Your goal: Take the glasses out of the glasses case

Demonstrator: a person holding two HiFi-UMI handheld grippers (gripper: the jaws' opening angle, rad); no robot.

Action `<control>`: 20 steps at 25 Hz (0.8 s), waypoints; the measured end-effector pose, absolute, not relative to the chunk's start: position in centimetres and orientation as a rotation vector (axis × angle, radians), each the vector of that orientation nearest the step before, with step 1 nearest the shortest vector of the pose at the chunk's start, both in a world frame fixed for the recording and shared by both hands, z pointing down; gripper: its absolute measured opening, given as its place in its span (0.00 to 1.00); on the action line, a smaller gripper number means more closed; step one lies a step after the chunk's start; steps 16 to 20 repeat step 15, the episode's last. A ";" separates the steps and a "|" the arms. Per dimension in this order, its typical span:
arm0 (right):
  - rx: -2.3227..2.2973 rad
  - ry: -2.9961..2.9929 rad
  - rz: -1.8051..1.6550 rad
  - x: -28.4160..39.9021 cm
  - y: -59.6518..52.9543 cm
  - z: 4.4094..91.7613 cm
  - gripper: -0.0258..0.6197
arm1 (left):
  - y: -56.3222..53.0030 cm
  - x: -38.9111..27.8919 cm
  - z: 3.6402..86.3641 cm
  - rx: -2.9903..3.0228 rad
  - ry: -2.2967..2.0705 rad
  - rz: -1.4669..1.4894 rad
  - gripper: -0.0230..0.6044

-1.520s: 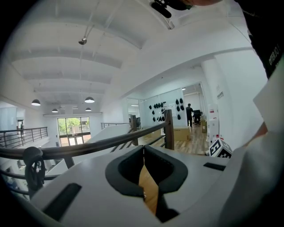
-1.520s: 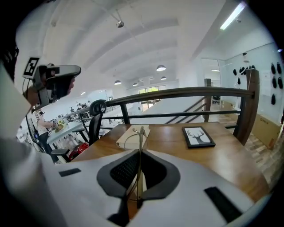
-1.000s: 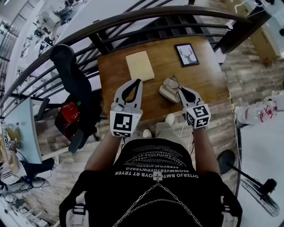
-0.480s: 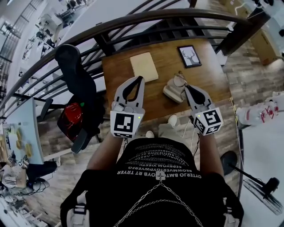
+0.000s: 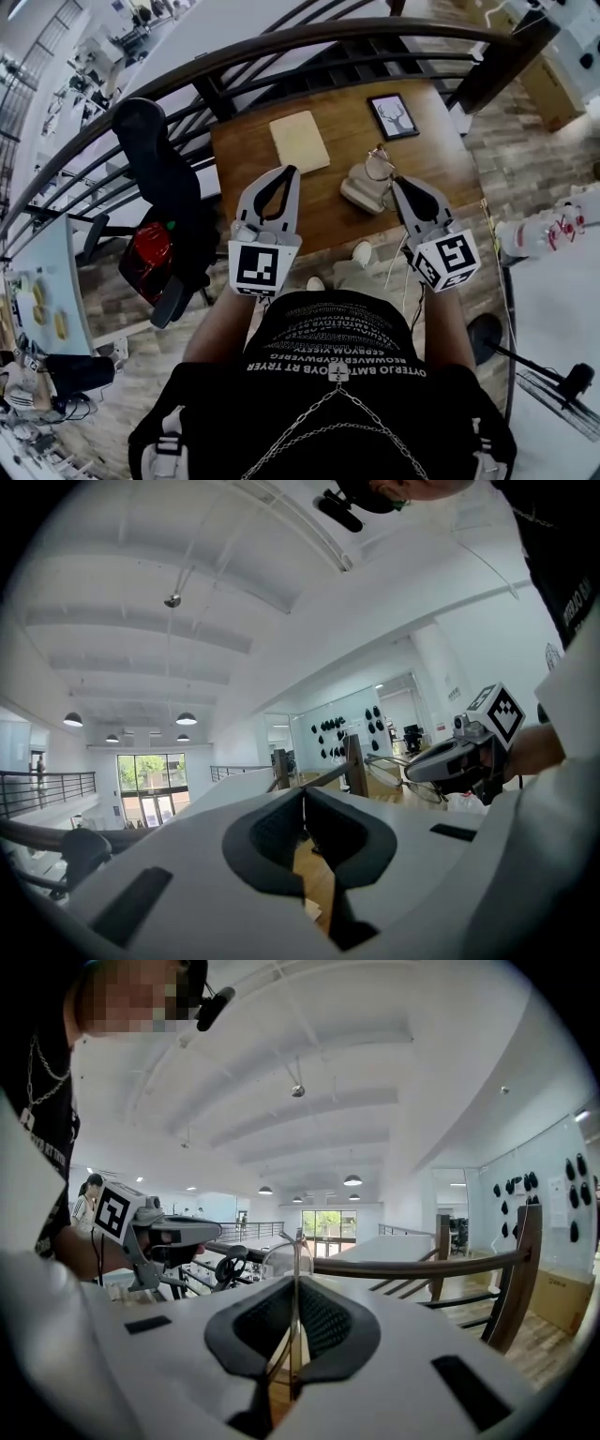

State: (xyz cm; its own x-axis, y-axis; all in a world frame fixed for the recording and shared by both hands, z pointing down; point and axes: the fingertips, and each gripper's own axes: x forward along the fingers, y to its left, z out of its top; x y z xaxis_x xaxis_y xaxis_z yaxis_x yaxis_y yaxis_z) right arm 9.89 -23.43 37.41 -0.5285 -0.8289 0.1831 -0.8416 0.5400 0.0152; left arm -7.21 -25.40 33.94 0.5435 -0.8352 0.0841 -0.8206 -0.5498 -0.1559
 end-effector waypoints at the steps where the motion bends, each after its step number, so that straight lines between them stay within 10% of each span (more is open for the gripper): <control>1: 1.429 -2.603 0.118 10.0 -23.4 37.5 0.08 | -25.3 -7.0 34.1 -2.679 1.430 -0.231 0.08; 20: 1.423 -2.606 0.158 11.5 -24.3 38.6 0.08 | -27.4 -2.4 35.0 -2.727 1.354 -0.252 0.08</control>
